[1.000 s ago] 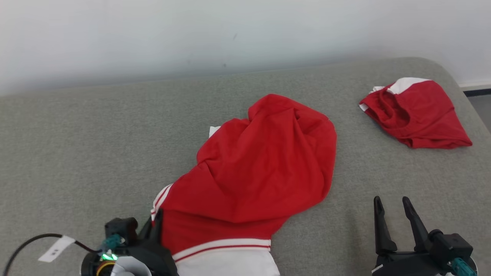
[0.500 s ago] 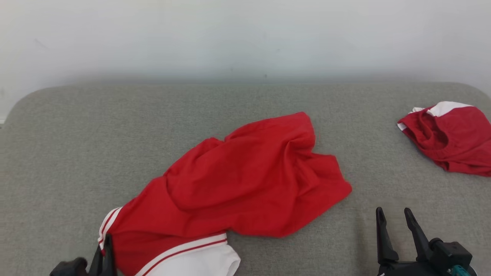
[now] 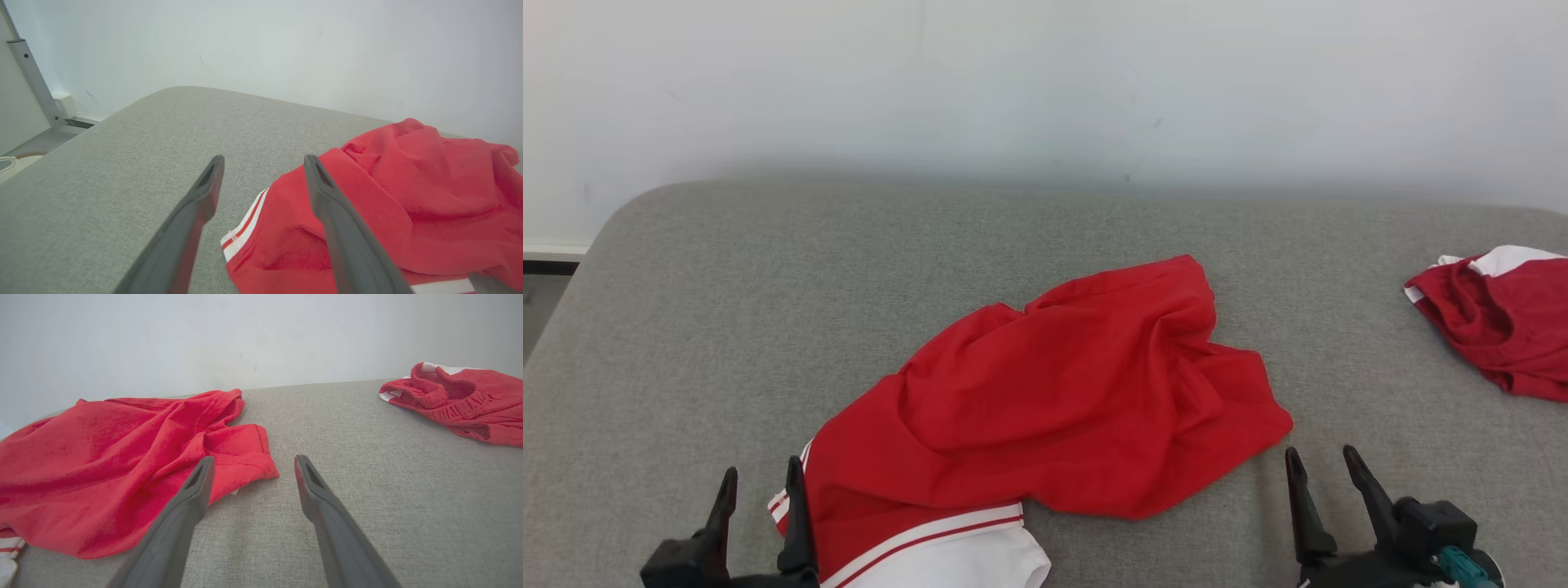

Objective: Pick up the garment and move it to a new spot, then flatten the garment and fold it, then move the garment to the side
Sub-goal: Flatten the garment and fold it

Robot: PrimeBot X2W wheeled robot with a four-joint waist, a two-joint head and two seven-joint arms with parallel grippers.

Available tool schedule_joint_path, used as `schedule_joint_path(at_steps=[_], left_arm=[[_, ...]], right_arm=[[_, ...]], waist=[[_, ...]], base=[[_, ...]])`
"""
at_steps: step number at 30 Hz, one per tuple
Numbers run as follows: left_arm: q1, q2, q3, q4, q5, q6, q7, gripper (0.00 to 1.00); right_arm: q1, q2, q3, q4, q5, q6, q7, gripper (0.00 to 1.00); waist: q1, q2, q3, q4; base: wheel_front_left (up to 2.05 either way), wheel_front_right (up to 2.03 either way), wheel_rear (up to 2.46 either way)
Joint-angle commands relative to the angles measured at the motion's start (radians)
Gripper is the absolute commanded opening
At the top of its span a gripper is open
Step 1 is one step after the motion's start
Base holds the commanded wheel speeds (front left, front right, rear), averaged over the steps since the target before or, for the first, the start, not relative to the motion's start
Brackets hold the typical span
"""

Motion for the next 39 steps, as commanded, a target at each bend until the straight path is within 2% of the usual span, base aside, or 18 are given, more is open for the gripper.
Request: schedule_joint_path(at_steps=[1, 7, 10, 18, 19, 20, 21, 25, 34, 39], left_arm=[[0.029, -0.004, 0.004, -0.018, 0.011, -0.006, -0.002, 1.00], [0.093, -0.022, -0.016, -0.098, 0.035, -0.010, -0.003, 1.00], [0.105, -0.024, -0.041, -0.106, 0.022, -0.006, -0.003, 1.00], [0.071, -0.024, -0.101, -0.104, -0.023, 0.015, -0.003, 1.00], [0.070, -0.024, -0.105, -0.104, -0.026, 0.018, -0.003, 1.00], [0.071, -0.024, -0.108, -0.104, -0.029, 0.018, -0.003, 1.00], [0.073, -0.024, -0.109, -0.104, -0.031, 0.018, -0.003, 1.00], [0.085, -0.024, -0.106, -0.106, -0.033, 0.026, -0.003, 1.00], [0.051, -0.024, -0.127, -0.107, -0.044, 0.029, -0.003, 1.00], [0.027, -0.024, -0.149, -0.100, -0.057, 0.032, -0.003, 1.00]], right_arm=[[-0.017, -0.007, 0.011, 0.007, 0.008, -0.002, 0.000, 1.00], [-0.118, -0.032, 0.100, 0.094, 0.009, -0.002, 0.000, 1.00], [-0.217, -0.059, 0.164, 0.209, 0.020, -0.002, 0.003, 1.00], [-0.376, -0.091, 0.252, 0.460, 0.068, -0.002, 0.056, 1.00], [-0.389, -0.086, 0.267, 0.481, 0.084, -0.002, 0.065, 0.79], [-0.405, -0.085, 0.279, 0.495, 0.097, -0.002, 0.066, 0.24], [-0.419, -0.090, 0.290, 0.510, 0.108, -0.002, 0.064, 0.00], [-0.451, -0.105, 0.319, 0.544, 0.154, -0.002, 0.050, 0.00], [-0.617, -0.143, 0.365, 0.497, 0.237, -0.002, 0.023, 0.00], [-0.752, -0.148, 0.390, 0.524, 0.279, -0.002, 0.088, 0.00]], waist=[[0.0000, -0.0001, -0.003, 0.009], [0.0000, -0.0001, 0.006, 0.033], [0.0000, -0.0001, 0.015, 0.059], [0.0000, -0.0001, 0.037, 0.116], [0.0000, -0.0001, 0.038, 0.120], [0.0000, -0.0001, 0.039, 0.123], [0.0000, -0.0001, 0.040, 0.124], [0.0000, -0.0001, 0.042, 0.116], [0.0000, -0.0001, 0.069, 0.111], [0.0000, -0.0001, 0.095, 0.136]], base=[[0.00, 0.00, 0.00], [0.00, 0.00, 0.00], [0.00, 0.00, 0.00], [0.00, 0.00, 0.00], [0.00, 0.00, 0.00], [0.00, 0.00, 0.00], [0.00, 0.00, 0.00], [0.00, 0.00, 0.00], [0.00, 0.00, 0.00], [0.00, 0.00, 0.00]])
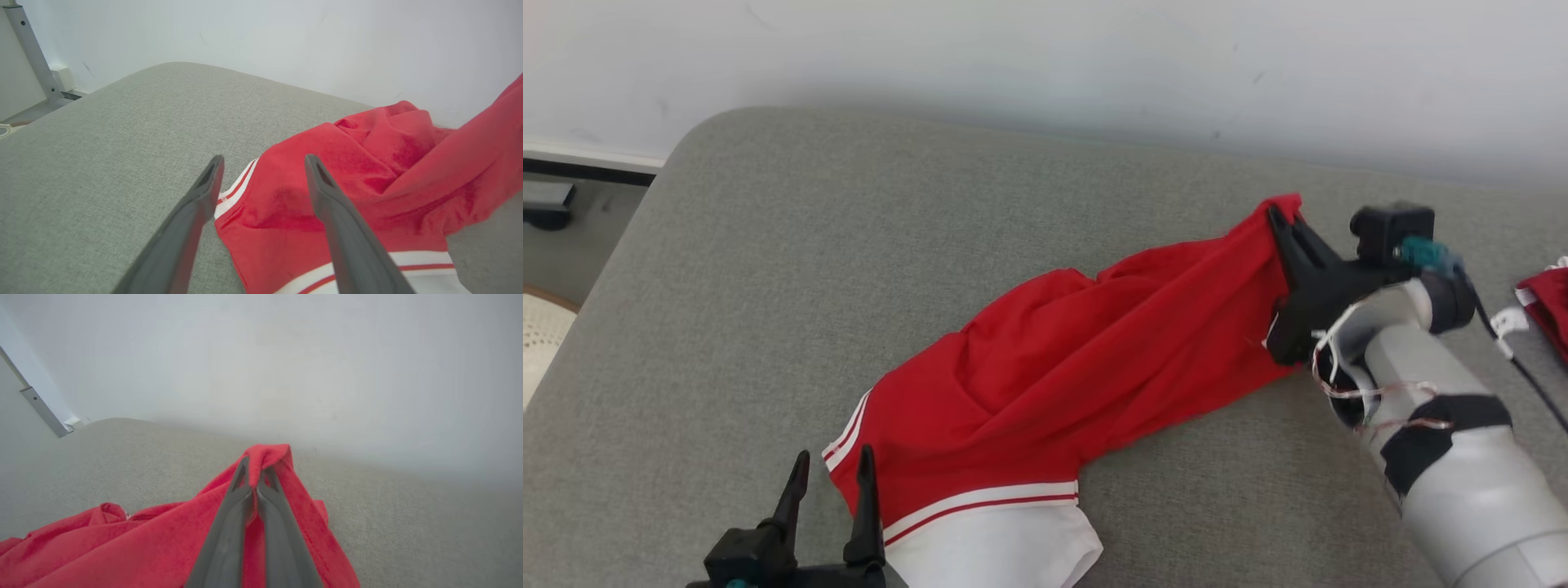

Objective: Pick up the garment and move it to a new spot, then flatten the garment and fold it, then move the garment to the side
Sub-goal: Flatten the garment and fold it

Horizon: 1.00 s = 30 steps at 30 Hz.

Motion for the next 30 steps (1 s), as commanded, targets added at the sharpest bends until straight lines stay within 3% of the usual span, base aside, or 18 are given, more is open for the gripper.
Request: schedule_joint_path(at_steps=[1, 8, 10, 19, 30], left_arm=[[-0.010, 0.000, -0.005, 0.003, -0.004, 0.004, -0.003, 1.00], [-0.043, 0.000, -0.046, 0.011, -0.030, 0.015, -0.003, 1.00], [-0.046, 0.001, -0.052, 0.011, -0.035, 0.019, -0.003, 1.00], [-0.020, 0.000, -0.030, 0.010, -0.025, 0.024, -0.003, 1.00], [0.008, 0.001, -0.015, -0.012, -0.010, 0.014, -0.003, 1.00]], right_arm=[[-0.012, -0.002, 0.005, 0.010, 0.003, -0.002, 0.007, 0.00], [-0.125, 0.012, 0.051, 0.151, -0.014, -0.002, 0.006, 0.01], [-0.140, 0.017, 0.068, 0.188, -0.023, -0.002, -0.009, 1.00], [-0.131, -0.008, 0.068, 0.211, 0.036, -0.002, -0.089, 1.00], [0.094, -0.154, 0.059, 0.006, 0.074, -0.002, -0.100, 1.00]], waist=[[-0.0001, 0.0000, 0.016, 0.017], [-0.0001, 0.0000, 0.040, 0.060], [-0.0001, 0.0000, 0.041, 0.064], [-0.0001, 0.0000, 0.027, 0.022], [-0.0001, 0.0000, -0.004, 0.001]], base=[[0.00, 0.00, 0.00], [0.00, 0.00, 0.00], [0.00, 0.00, 0.00], [0.00, 0.00, 0.00], [0.00, 0.00, 0.00]])
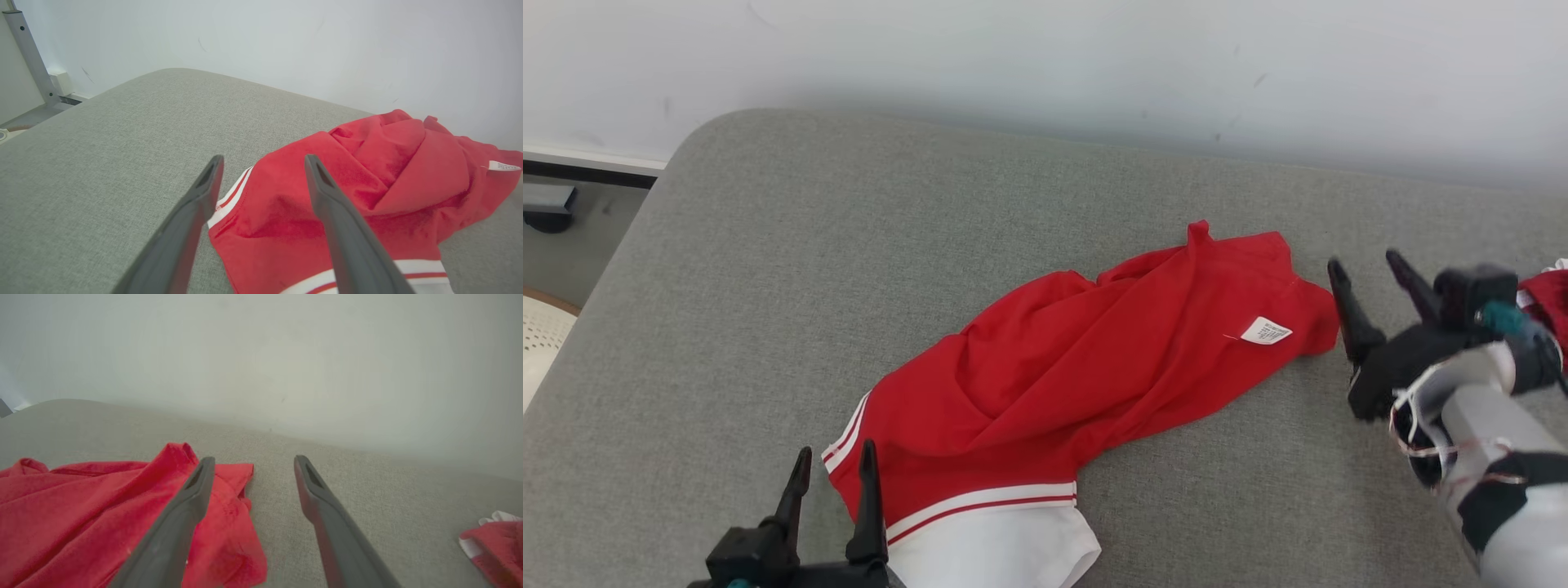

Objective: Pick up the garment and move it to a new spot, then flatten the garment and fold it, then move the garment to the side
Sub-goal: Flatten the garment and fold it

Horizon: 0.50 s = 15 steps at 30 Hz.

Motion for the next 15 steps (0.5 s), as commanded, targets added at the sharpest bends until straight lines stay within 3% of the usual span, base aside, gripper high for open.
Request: schedule_joint_path(at_steps=[1, 6, 15], left_arm=[[0.024, 0.001, 0.005, -0.007, 0.002, 0.000, -0.003, 1.00], [0.034, 0.001, -0.003, -0.012, 0.002, -0.002, -0.003, 1.00], [0.000, 0.001, -0.027, -0.004, -0.011, -0.001, -0.003, 1.00]], right_arm=[[0.051, -0.012, 0.004, -0.019, 0.004, -0.002, 0.000, 1.00], [0.094, -0.020, 0.032, -0.020, 0.024, -0.002, 0.004, 1.00], [0.021, -0.006, 0.092, 0.037, 0.036, -0.002, 0.067, 1.00]], waist=[[0.0001, -0.0001, -0.003, -0.004], [0.0001, -0.0001, 0.008, -0.002], [0.0001, -0.0001, 0.032, 0.034]], base=[[0.00, 0.00, 0.00], [0.00, 0.00, 0.00], [0.00, 0.00, 0.00]])
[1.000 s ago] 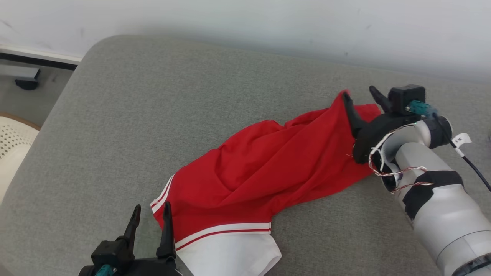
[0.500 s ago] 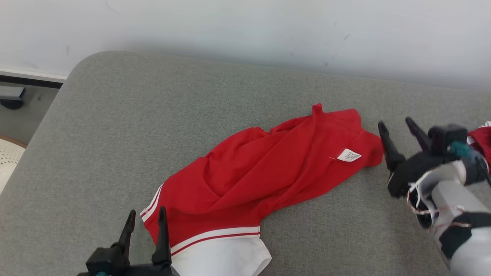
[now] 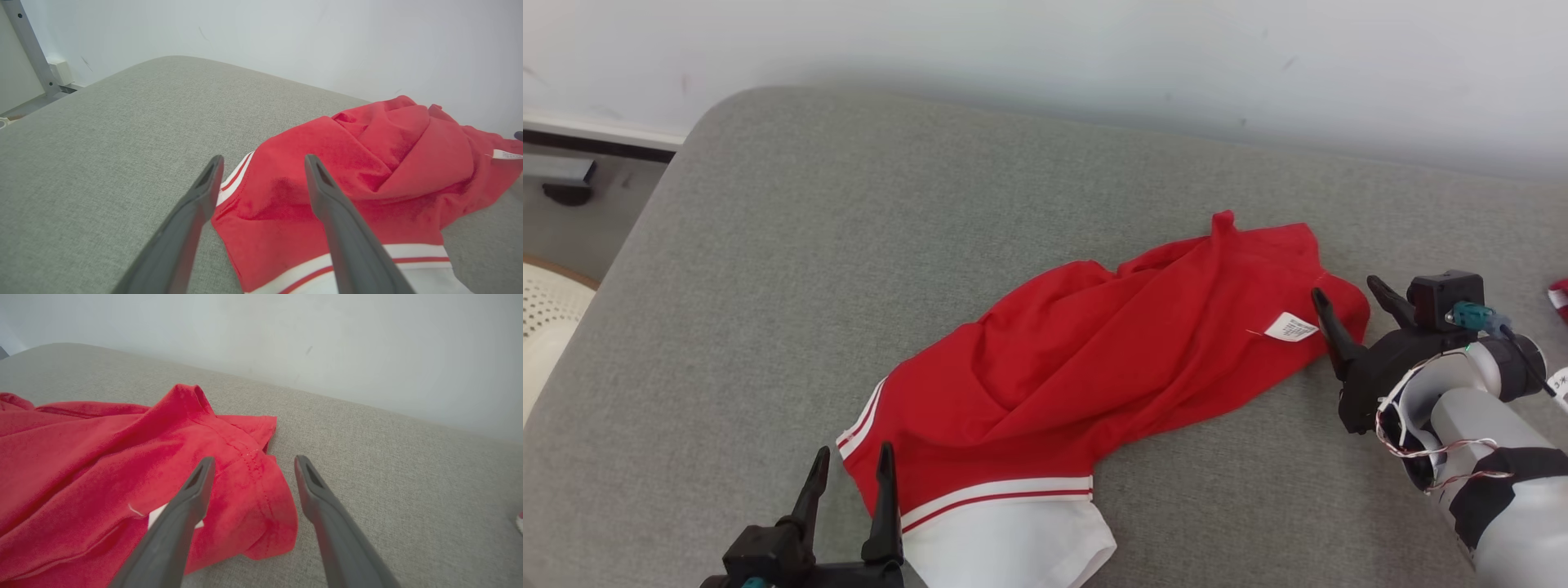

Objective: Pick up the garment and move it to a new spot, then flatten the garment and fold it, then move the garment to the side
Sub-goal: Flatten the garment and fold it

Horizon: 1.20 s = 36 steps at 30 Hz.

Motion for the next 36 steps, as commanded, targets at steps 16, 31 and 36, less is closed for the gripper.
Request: schedule_joint_path(at_steps=[16, 31, 36], left_arm=[[-0.042, 0.001, -0.056, 0.003, -0.037, 0.014, -0.003, 1.00], [0.029, 0.001, -0.014, 0.022, -0.024, 0.006, -0.003, 1.00], [0.070, 0.001, -0.001, 0.030, -0.021, 0.001, -0.003, 1.00]], right_arm=[[-0.124, -0.009, 0.072, 0.151, 0.055, -0.002, 0.069, 0.00], [0.064, -0.070, 0.081, -0.101, 0.212, -0.002, -0.066, 0.00], [0.256, -0.125, 0.049, -0.325, 0.291, -0.002, -0.068, 0.00]], waist=[[0.0001, -0.0001, 0.061, 0.079], [0.0001, -0.0001, -0.036, -0.025], [0.0001, -0.0001, -0.069, -0.058]], base=[[0.00, 0.00, 0.00], [0.00, 0.00, 0.00], [0.00, 0.00, 0.00]])
